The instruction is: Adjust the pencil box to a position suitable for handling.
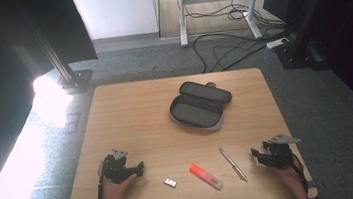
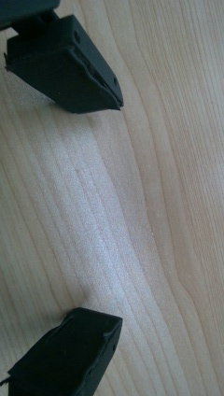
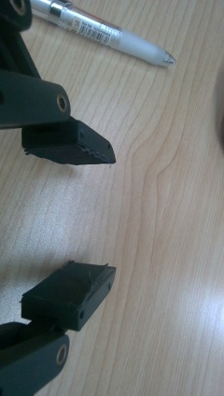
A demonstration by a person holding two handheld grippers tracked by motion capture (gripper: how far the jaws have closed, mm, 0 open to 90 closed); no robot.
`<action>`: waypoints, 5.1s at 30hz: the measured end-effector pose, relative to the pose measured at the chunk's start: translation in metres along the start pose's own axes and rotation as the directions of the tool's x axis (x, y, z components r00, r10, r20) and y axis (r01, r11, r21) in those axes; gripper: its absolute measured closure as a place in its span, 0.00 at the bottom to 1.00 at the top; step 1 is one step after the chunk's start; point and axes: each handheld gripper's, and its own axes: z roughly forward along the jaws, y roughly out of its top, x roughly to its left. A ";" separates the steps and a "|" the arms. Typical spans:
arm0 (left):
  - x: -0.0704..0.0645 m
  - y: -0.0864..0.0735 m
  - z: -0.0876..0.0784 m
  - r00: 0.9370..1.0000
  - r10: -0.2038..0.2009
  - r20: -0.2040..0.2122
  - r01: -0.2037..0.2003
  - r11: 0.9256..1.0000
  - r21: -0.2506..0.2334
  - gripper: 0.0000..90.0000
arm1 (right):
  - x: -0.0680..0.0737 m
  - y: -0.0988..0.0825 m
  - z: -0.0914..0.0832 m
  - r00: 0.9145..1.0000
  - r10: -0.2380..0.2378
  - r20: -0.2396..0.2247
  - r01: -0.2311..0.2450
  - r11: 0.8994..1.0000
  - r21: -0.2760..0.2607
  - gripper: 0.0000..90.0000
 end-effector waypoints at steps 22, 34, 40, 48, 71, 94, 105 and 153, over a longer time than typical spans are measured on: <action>0.007 -0.001 -0.011 1.000 -0.013 0.012 0.014 0.994 -0.105 0.23 | 0.014 0.004 0.007 0.995 -0.073 0.073 0.072 0.997 0.017 0.35; 0.005 0.005 -0.014 0.998 -0.037 0.054 0.042 0.994 -0.103 0.30 | 0.017 0.006 0.010 0.994 -0.031 0.101 0.030 0.999 0.013 0.37; 0.000 0.010 -0.015 0.997 0.001 0.071 0.008 0.993 -0.122 0.28 | 0.017 0.005 0.007 0.997 -0.028 0.071 0.029 1.000 -0.012 0.38; 0.000 0.028 -0.019 0.993 -0.007 0.118 0.027 0.986 -0.162 0.31 | 0.023 0.013 0.012 0.998 -0.030 0.058 0.032 0.999 -0.040 0.41; -0.013 0.106 0.019 0.992 -0.008 0.123 0.037 0.972 -0.233 0.37 | 0.027 0.032 0.019 1.000 0.015 0.015 -0.013 0.994 -0.108 0.43; -0.019 0.134 0.058 0.967 -0.045 0.250 0.089 0.982 -0.166 0.37 | 0.049 0.069 0.046 1.000 -0.030 -0.008 0.029 0.992 -0.122 0.45; -0.032 0.152 0.067 0.968 0.002 0.253 0.037 0.988 -0.148 0.36 | 0.054 0.084 0.051 0.999 -0.042 -0.006 0.041 0.992 -0.123 0.45; -0.060 0.198 0.140 0.978 0.027 0.208 -0.014 0.998 -0.063 0.54 | 0.062 0.089 0.052 0.996 -0.092 0.011 0.093 0.989 -0.114 0.46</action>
